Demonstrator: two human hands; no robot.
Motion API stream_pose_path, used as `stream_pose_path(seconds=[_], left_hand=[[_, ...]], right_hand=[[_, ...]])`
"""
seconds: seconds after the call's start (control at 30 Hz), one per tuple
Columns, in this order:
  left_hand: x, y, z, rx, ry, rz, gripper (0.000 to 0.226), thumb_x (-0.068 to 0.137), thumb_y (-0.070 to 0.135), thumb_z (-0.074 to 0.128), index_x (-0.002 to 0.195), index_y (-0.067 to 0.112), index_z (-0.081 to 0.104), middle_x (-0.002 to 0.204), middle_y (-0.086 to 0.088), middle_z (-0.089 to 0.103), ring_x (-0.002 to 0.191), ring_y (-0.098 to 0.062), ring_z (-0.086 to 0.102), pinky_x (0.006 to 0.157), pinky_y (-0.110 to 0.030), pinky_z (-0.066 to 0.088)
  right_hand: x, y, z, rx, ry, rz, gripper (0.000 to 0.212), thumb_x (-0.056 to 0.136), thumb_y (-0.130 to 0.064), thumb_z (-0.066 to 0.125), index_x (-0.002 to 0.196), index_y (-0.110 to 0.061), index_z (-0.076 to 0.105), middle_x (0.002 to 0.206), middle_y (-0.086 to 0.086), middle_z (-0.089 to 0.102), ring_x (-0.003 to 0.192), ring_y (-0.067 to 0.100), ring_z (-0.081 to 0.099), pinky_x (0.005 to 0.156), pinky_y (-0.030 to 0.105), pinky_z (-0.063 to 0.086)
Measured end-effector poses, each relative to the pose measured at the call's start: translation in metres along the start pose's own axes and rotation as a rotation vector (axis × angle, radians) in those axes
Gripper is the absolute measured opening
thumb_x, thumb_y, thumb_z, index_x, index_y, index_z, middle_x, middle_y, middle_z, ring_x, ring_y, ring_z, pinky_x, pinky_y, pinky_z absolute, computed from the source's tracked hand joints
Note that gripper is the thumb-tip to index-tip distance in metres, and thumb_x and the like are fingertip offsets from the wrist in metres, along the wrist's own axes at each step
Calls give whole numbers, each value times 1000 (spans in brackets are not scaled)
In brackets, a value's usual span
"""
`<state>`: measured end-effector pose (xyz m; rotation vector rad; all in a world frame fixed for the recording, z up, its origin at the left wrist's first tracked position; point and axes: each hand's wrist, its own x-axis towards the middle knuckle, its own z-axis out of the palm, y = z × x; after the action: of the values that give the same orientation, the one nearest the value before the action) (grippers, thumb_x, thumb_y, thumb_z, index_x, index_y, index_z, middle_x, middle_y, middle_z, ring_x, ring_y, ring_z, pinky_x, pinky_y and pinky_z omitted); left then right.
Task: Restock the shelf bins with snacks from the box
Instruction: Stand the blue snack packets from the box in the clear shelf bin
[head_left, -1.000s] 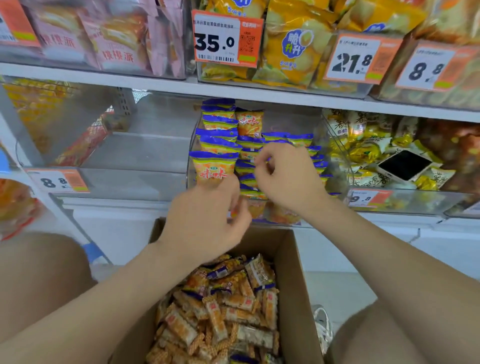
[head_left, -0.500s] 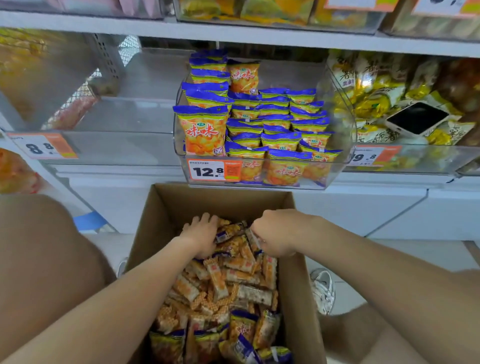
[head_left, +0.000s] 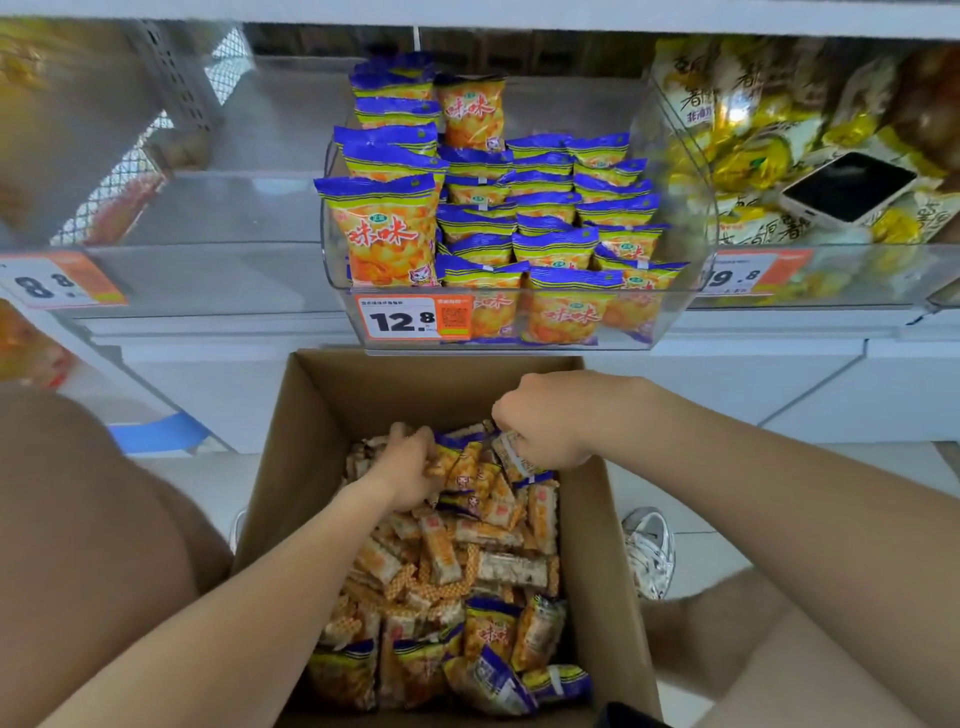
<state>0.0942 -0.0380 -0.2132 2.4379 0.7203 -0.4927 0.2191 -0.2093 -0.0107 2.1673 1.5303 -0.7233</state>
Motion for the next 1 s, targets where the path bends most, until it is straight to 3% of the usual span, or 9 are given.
stream_pose_path(seconds=[0.1, 0.17, 0.27, 0.37, 0.5, 0.67, 0.77, 0.87, 1.0], left_hand=[[-8, -2, 5, -3, 10, 39, 43, 79, 18, 83, 101, 25, 47, 111, -1, 50, 104, -29, 55, 76, -35, 41], [-16, 5, 4, -22, -37, 34, 65, 74, 18, 89, 123, 25, 47, 124, -2, 49, 115, -29, 55, 85, -35, 47], [-27, 16, 2, 41, -163, 44, 100, 69, 40, 96, 152, 22, 44, 149, -7, 50, 135, -28, 51, 108, -37, 49], [-43, 30, -16, 73, -194, 88, 73, 71, 44, 93, 134, 23, 63, 133, 1, 61, 117, -18, 58, 93, -27, 50], [-74, 65, -67, -137, -56, 218, 50, 76, 44, 89, 117, 31, 65, 120, 8, 61, 105, -8, 59, 84, -24, 49], [-123, 107, -137, -451, 185, 353, 49, 65, 53, 96, 99, 31, 67, 96, 9, 74, 87, -7, 71, 78, -33, 60], [-143, 116, -165, -549, 365, 415, 54, 61, 50, 99, 100, 32, 66, 99, 11, 73, 88, -10, 73, 78, -41, 62], [-154, 119, -184, -594, 380, 478, 69, 56, 46, 102, 114, 36, 66, 112, 15, 71, 102, -11, 72, 86, -42, 63], [-161, 121, -199, -704, 380, 524, 80, 64, 15, 100, 132, 30, 59, 118, 7, 73, 104, -16, 75, 90, -39, 63]], right_hand=[[-6, -1, -5, 46, 10, -25, 29, 103, -21, 49, 126, -11, 63, 111, 14, 64, 89, 32, 67, 65, 37, 50], [-11, 1, -10, 72, 33, -18, 32, 104, -26, 49, 130, -13, 61, 115, 14, 60, 94, 33, 65, 75, 40, 56], [-18, 7, -16, 71, 63, -5, 30, 105, -29, 50, 129, -15, 60, 117, 11, 61, 99, 32, 65, 87, 49, 58], [-25, 9, -19, 73, 66, 8, 29, 103, -23, 49, 128, -13, 60, 119, 13, 63, 105, 35, 65, 92, 53, 57], [-35, 10, -28, 110, 149, 54, 30, 99, -13, 54, 128, -8, 63, 118, 18, 66, 105, 38, 65, 91, 53, 59], [-65, 19, -60, 563, 260, -13, 36, 96, -7, 55, 129, -14, 68, 101, 3, 74, 96, 22, 69, 71, 27, 54], [-82, 17, -70, 1011, 367, -105, 26, 95, -16, 65, 120, -19, 73, 89, 3, 79, 85, 18, 76, 82, 36, 63], [-85, 16, -73, 1100, 598, -113, 26, 88, -21, 84, 112, -24, 74, 86, 0, 80, 84, 26, 77, 82, 48, 63], [-81, 20, -81, 1170, 842, 29, 29, 84, -22, 89, 105, -30, 70, 85, -7, 75, 83, 7, 74, 86, 38, 64]])
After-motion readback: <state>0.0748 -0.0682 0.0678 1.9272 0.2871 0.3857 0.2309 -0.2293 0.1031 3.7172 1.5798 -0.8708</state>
